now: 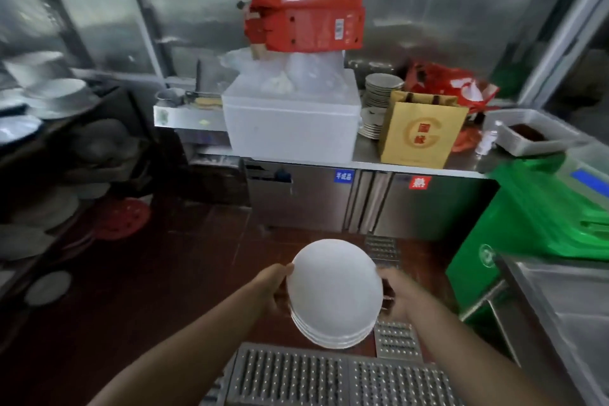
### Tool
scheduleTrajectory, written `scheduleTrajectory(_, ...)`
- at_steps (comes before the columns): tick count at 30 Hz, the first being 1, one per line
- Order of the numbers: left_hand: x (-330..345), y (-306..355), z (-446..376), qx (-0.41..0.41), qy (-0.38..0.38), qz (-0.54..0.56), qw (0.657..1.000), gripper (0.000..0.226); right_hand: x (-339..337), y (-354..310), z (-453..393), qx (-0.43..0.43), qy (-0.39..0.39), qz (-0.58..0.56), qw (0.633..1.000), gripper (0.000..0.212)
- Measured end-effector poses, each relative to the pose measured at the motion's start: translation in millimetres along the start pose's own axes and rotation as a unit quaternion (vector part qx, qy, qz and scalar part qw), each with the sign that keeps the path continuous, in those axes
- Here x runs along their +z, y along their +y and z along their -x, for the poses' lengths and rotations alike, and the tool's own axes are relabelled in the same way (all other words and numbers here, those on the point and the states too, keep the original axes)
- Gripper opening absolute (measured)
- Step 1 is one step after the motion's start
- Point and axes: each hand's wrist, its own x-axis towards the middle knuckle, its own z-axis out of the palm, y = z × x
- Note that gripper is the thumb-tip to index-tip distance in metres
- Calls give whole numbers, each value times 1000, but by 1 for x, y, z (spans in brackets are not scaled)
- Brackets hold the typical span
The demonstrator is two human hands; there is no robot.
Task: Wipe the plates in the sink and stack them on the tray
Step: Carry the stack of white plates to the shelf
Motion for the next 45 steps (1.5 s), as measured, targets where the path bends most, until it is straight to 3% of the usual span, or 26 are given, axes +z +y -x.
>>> scheduleTrajectory(5, -115, 20, -29, 10, 59, 64, 996, 33, 115, -32, -67, 18, -79, 59, 995, 42)
scheduleTrajectory(10, -211, 31, -32, 27, 119, 153, 981, 37, 255, -78, -57, 21, -157, 159, 975, 24)
scheduleTrajectory(13, -261, 35, -15, 32, 167, 214, 962, 34, 335, -93, -47, 18, -192, 212, 958, 25)
scheduleTrajectory(15, -294, 35, -2, 33, 197, 270, 942, 35, 389, -95, -57, 1, -226, 256, 940, 44)
scheduleTrajectory(18, -345, 30, 18, 32, 242, 343, 907, 38, 479, -84, -114, -5, -269, 324, 907, 109)
scheduleTrajectory(19, -361, 25, 26, 32, 249, 356, 900, 38, 506, -78, -115, 4, -287, 358, 888, 116)
scheduleTrajectory(21, -393, 16, 39, 41, 252, 395, 883, 35, 563, -67, -123, 0, -318, 378, 870, 111)
scheduleTrajectory(25, -468, -3, 58, 40, 261, 453, 851, 27, 644, -57, 3, -11, -345, 440, 829, 78)
scheduleTrajectory(27, -514, -18, 62, 35, 271, 467, 841, 31, 687, -46, 36, -43, -356, 468, 808, 59)
scheduleTrajectory(30, -582, -35, 73, 31, 276, 493, 824, 25, 762, -19, 57, -54, -365, 496, 786, 47)
scheduleTrajectory(33, -653, -50, 90, 26, 277, 517, 809, 24, 843, 19, 59, -25, -367, 511, 777, 46)
scheduleTrajectory(38, -771, -75, 122, 44, 292, 530, 795, 30, 992, 91, 29, -15, -405, 539, 738, 80)
scheduleTrajectory(43, -867, -98, 147, 41, 316, 557, 766, 37, 1100, 137, 79, 0, -409, 590, 696, 60)
scheduleTrajectory(45, -905, -108, 154, 42, 323, 580, 747, 36, 1151, 158, 88, 5, -418, 589, 692, 62)
